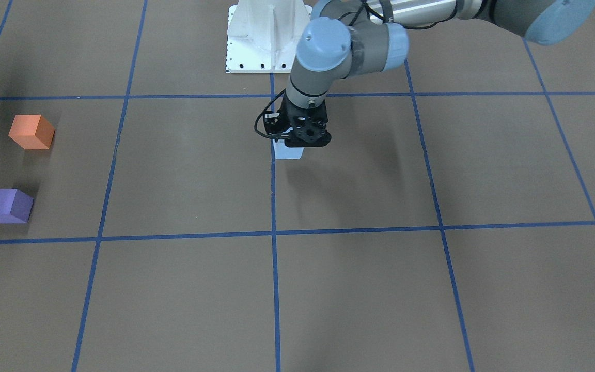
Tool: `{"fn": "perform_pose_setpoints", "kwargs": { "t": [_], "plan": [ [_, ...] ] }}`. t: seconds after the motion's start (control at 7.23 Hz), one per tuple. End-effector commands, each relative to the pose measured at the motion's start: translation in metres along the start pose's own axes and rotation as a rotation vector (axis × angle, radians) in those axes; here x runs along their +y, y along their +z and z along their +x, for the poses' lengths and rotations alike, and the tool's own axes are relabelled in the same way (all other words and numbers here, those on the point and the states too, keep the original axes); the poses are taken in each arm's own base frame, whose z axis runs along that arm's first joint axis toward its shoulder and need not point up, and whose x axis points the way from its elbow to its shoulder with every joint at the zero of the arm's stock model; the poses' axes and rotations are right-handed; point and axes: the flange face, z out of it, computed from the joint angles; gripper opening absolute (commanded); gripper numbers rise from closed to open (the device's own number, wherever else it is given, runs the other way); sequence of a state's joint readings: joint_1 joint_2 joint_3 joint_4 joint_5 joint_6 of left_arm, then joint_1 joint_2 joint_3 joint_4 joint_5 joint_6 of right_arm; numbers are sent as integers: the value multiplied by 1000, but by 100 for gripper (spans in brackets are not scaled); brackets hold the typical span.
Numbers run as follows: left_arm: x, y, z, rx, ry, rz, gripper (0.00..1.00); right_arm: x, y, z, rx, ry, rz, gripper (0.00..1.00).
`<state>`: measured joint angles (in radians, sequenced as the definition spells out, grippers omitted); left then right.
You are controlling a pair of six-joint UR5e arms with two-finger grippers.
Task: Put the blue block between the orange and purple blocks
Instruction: 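Carry the light blue cube with the left gripper toward the table center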
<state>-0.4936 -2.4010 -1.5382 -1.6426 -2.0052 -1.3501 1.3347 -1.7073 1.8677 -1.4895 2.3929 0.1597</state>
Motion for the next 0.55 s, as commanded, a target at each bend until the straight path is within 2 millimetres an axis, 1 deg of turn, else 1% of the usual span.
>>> {"fn": "perform_pose_setpoints", "kwargs": {
  "t": [0.0, 0.14, 0.28, 0.42],
  "plan": [
    [17, 35, 71, -47, 24, 13, 0, 0, 2, -3, -1, -6, -5, 100],
    [22, 47, 84, -56, 31, 12, 0, -1, 5, -6, -3, -16, -9, 100],
    [30, 58, 103, -59, 50, 48, 0, -1, 8, -8, -4, -20, -14, 100],
    [27, 59, 124, -65, 51, 52, 10, -1, 8, -9, -4, -23, -15, 100]
  ]
}}
